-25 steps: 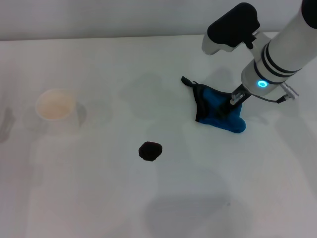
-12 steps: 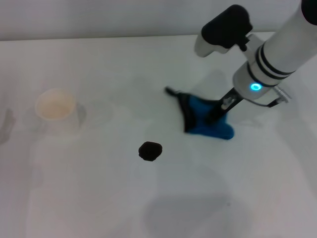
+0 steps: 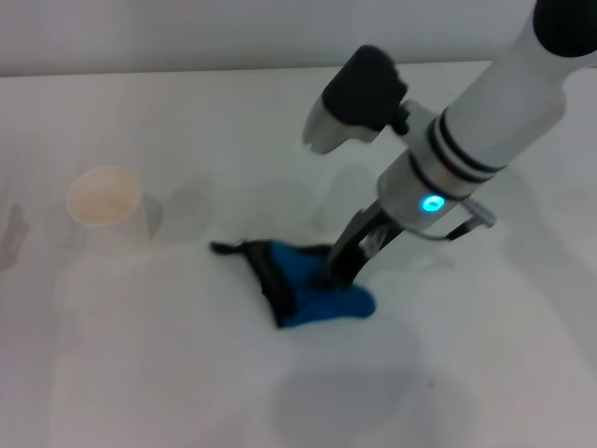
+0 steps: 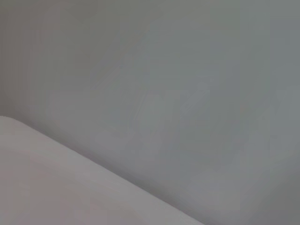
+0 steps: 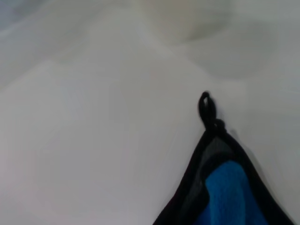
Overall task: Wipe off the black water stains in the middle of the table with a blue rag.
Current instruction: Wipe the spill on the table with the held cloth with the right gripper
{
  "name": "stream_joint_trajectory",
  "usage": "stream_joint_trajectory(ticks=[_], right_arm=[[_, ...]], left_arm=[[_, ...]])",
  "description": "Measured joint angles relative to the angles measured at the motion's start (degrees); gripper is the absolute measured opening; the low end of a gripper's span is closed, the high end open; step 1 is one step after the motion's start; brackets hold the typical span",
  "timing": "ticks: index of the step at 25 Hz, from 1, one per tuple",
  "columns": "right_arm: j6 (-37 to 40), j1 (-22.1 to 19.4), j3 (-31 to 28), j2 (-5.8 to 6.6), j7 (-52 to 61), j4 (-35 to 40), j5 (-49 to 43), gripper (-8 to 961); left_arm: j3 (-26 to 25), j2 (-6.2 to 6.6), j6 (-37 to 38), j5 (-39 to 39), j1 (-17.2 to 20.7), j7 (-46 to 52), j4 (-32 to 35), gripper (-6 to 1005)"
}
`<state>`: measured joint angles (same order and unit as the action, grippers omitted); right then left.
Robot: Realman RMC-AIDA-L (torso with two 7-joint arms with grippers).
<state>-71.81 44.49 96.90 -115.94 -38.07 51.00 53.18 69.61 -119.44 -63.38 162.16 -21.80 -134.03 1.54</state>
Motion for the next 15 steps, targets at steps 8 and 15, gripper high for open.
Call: stream_joint_trajectory(ticks=[8, 15], right_arm=[[5.1, 0.2, 8.4, -0.23, -2.1, 0.0, 6.8, 96], [10.6, -1.0, 9.7, -0.24, -2.1, -0.7, 7.5, 96]], left_arm=[[0.0, 0.00, 0.0, -0.1, -0.5, 0.0, 0.3, 891], [0.0, 0.00, 0.1, -0.5, -0.6, 0.0, 0.3, 890]])
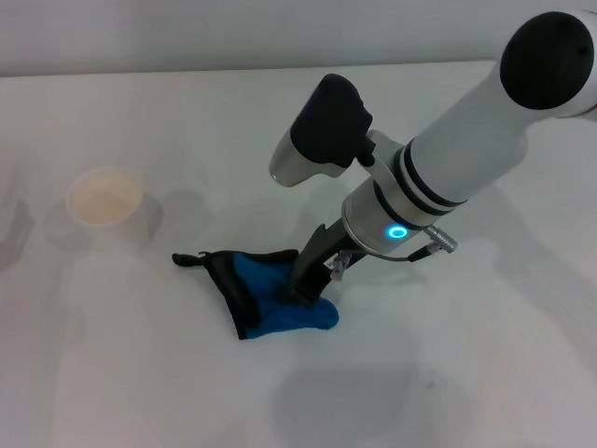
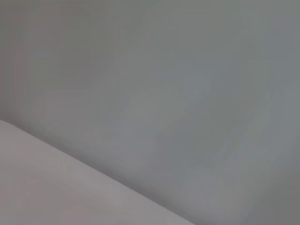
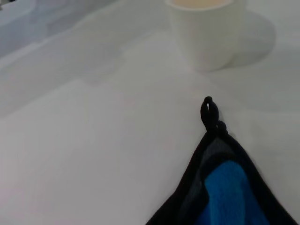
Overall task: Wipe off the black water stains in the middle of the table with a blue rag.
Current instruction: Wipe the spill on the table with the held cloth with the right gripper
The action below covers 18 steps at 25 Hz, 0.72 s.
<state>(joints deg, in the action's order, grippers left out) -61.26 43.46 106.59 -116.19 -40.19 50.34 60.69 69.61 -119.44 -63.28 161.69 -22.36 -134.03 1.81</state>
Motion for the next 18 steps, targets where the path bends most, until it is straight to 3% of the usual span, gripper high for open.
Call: stream_joint_trajectory(ticks=[13, 18], right_arm=[[10.0, -2.9, -2.4, 0.50, -0.1, -0.9, -0.5, 95], [10.2, -2.9, -2.7, 0.37, -1.3, -2.0, -0.2, 95]], left_arm=[[0.0, 0.05, 0.0, -0.1, 0.1, 0.0, 0.0, 891], [0.0, 0.08, 0.0, -0.1, 0.3, 0.0, 0.0, 891]])
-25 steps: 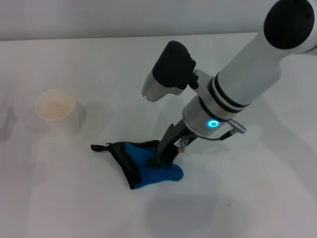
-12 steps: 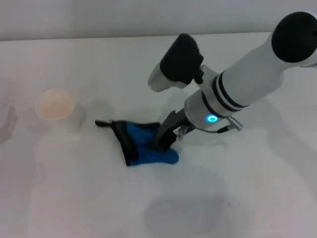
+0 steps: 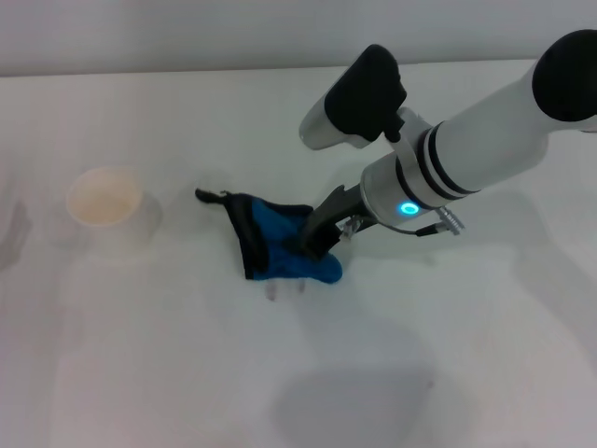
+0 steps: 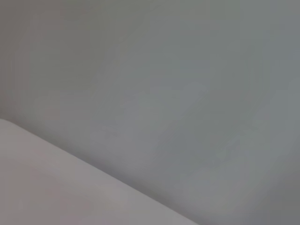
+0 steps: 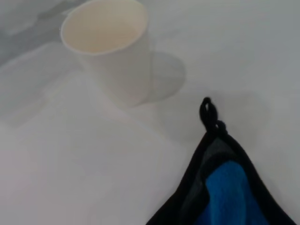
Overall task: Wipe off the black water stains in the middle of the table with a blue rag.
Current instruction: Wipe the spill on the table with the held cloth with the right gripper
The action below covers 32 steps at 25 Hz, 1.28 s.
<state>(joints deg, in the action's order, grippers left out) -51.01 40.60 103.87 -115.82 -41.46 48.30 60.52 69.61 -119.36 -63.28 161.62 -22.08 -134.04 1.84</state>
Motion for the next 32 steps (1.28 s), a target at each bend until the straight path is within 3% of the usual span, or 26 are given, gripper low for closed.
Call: stream_joint_trajectory(ticks=[6, 14, 24, 32], right_arm=[[-5.0, 0.5, 2.3, -0.37, -4.6, -0.3, 3.7, 96], [-17.1, 0.5, 2.4, -0.20, -8.8, -0.8, 5.4, 96], [-4.4, -1.0, -0.2, -0.11, -8.6, -1.4, 5.4, 87], [2.0, -1.9, -7.7, 0.14, -8.6, -6.8, 5.2, 91]], left_arm=[[0.0, 0.01, 0.0, 0.0, -0.2, 0.0, 0.0, 891], [0.0, 0.00, 0.0, 0.0, -0.2, 0.0, 0.0, 890], [0.0, 0.00, -0.4, 0.0, -0.3, 0.0, 0.0, 890], [0.0, 0.00, -0.5, 0.0, -0.2, 0.0, 0.0, 890]])
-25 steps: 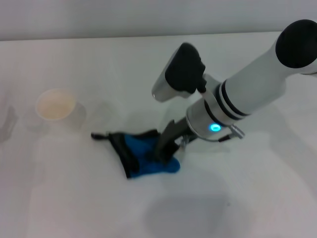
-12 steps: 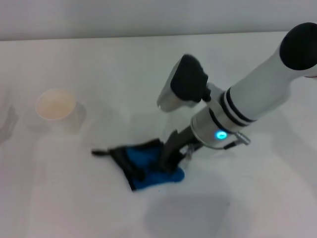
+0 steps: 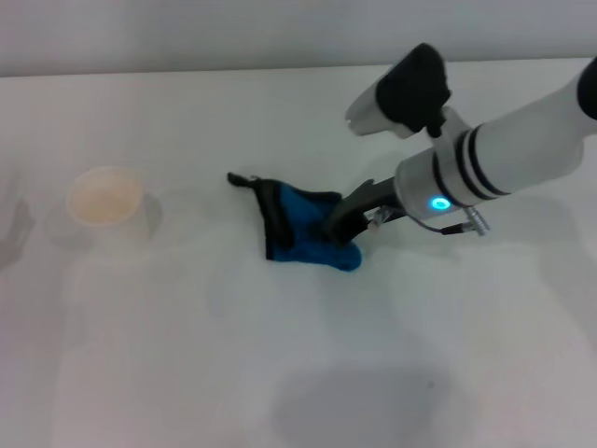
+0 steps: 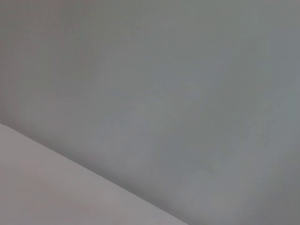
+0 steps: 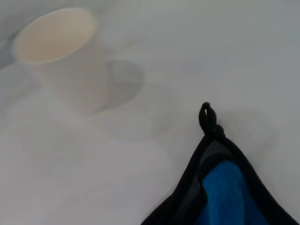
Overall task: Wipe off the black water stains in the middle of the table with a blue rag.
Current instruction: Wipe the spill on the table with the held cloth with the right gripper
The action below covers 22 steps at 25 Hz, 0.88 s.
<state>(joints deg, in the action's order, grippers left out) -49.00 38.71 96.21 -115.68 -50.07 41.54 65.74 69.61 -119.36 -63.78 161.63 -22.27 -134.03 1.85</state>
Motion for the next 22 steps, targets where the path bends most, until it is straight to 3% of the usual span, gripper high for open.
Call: stream_joint_trajectory(ticks=[4, 9, 16, 19, 22], right_arm=[[-2.6, -0.3, -0.9, 0.09, -1.3, -0.1, -0.1, 92], [-12.7, 0.8, -0.3, -0.40, -4.7, 0.6, 0.1, 94], [-24.0, 4.1, 5.3, -0.39, -5.4, 0.9, 0.2, 97], [-23.4, 4.6, 5.7, -0.45, -5.3, 0.9, 0.2, 98], [-18.1, 4.4, 4.3, -0.34, -4.7, 1.3, 0.6, 100]], left_arm=[[0.0, 0.05, 0.4, 0.0, -0.1, 0.0, 0.0, 890], [-0.1, 0.08, 0.5, 0.0, -0.4, 0.0, 0.1, 891], [-0.4, 0.18, 0.6, 0.4, -0.4, 0.0, 0.2, 890], [-0.4, 0.18, 0.7, 0.4, -0.5, 0.0, 0.2, 890], [-0.4, 0.18, 0.7, 0.4, -0.7, 0.0, 0.3, 890]])
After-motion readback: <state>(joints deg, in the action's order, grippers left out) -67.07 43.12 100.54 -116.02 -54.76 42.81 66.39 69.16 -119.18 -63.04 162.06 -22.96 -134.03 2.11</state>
